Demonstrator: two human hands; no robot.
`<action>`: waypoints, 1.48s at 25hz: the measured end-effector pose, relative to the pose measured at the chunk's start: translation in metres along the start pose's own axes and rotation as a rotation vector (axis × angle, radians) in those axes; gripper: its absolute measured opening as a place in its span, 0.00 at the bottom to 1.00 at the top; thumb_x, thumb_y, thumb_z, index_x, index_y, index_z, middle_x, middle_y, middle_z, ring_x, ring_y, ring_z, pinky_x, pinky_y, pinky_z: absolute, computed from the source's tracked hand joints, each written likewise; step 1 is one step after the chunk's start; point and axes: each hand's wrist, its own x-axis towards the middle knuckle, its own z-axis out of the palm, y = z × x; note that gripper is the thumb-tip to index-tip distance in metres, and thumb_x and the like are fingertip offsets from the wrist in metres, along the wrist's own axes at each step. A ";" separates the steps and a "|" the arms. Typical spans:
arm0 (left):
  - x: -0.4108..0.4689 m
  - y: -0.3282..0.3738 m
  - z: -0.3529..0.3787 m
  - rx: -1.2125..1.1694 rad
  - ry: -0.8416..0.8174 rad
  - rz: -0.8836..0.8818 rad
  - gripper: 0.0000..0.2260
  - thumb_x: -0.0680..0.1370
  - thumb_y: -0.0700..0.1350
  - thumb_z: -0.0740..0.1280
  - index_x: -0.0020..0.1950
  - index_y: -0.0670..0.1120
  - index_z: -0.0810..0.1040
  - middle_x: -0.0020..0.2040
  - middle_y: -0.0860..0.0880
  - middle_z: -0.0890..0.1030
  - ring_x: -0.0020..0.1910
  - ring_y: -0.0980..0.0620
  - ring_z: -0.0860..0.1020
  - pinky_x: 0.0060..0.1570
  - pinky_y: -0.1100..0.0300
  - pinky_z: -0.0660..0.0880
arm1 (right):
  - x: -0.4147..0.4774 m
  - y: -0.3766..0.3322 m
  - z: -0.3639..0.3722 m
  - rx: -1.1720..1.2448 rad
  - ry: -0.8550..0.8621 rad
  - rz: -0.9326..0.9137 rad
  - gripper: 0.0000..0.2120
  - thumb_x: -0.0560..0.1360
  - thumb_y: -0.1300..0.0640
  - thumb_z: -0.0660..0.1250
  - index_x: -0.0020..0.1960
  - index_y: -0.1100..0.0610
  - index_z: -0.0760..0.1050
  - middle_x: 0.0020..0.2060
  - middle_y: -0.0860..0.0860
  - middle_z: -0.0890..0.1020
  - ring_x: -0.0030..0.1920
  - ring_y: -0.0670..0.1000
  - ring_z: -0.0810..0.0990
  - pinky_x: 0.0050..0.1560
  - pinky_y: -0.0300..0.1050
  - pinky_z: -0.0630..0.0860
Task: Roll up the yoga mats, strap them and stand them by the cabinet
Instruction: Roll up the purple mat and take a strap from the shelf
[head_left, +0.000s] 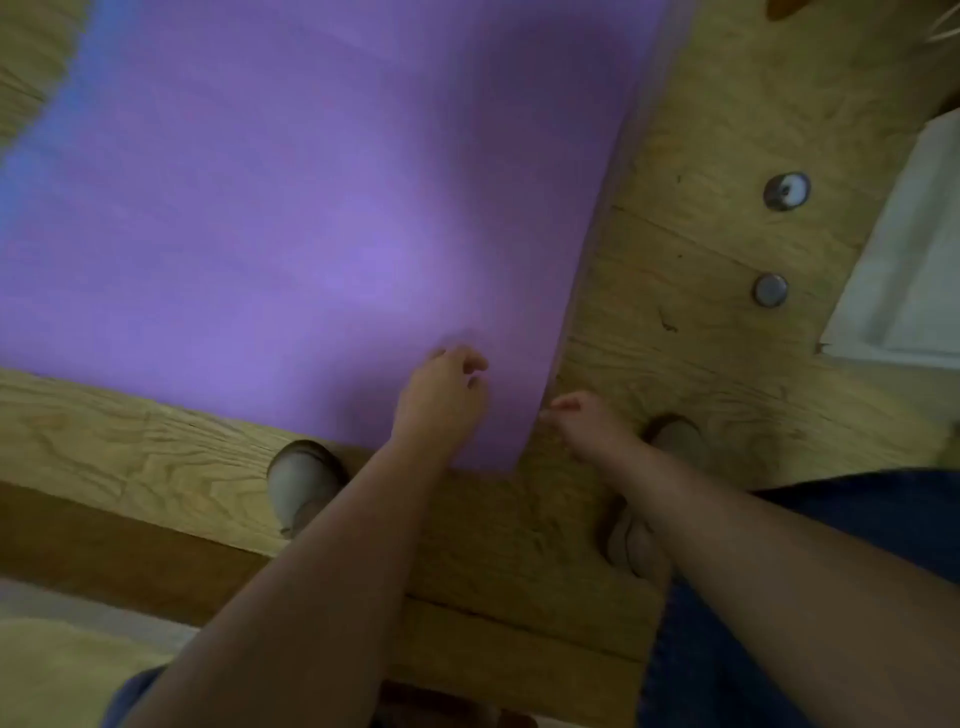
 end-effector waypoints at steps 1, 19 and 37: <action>0.010 -0.004 0.004 0.058 0.005 0.018 0.13 0.79 0.40 0.60 0.62 0.44 0.76 0.62 0.44 0.75 0.58 0.42 0.73 0.54 0.53 0.71 | 0.007 0.005 0.005 0.014 -0.015 0.029 0.07 0.75 0.58 0.68 0.41 0.60 0.75 0.30 0.52 0.72 0.29 0.47 0.67 0.31 0.41 0.62; 0.045 -0.006 0.027 0.457 0.045 0.222 0.14 0.78 0.43 0.61 0.62 0.46 0.76 0.64 0.44 0.73 0.65 0.42 0.67 0.60 0.52 0.64 | 0.032 0.011 0.008 0.181 -0.205 0.036 0.10 0.76 0.57 0.69 0.37 0.59 0.77 0.32 0.51 0.77 0.28 0.43 0.74 0.25 0.29 0.67; -0.054 0.038 -0.115 0.544 0.356 0.824 0.37 0.70 0.68 0.61 0.70 0.45 0.68 0.67 0.43 0.71 0.66 0.43 0.70 0.66 0.48 0.66 | -0.102 -0.141 -0.048 0.437 0.275 -0.522 0.31 0.68 0.37 0.58 0.45 0.66 0.79 0.46 0.64 0.82 0.50 0.64 0.80 0.55 0.60 0.74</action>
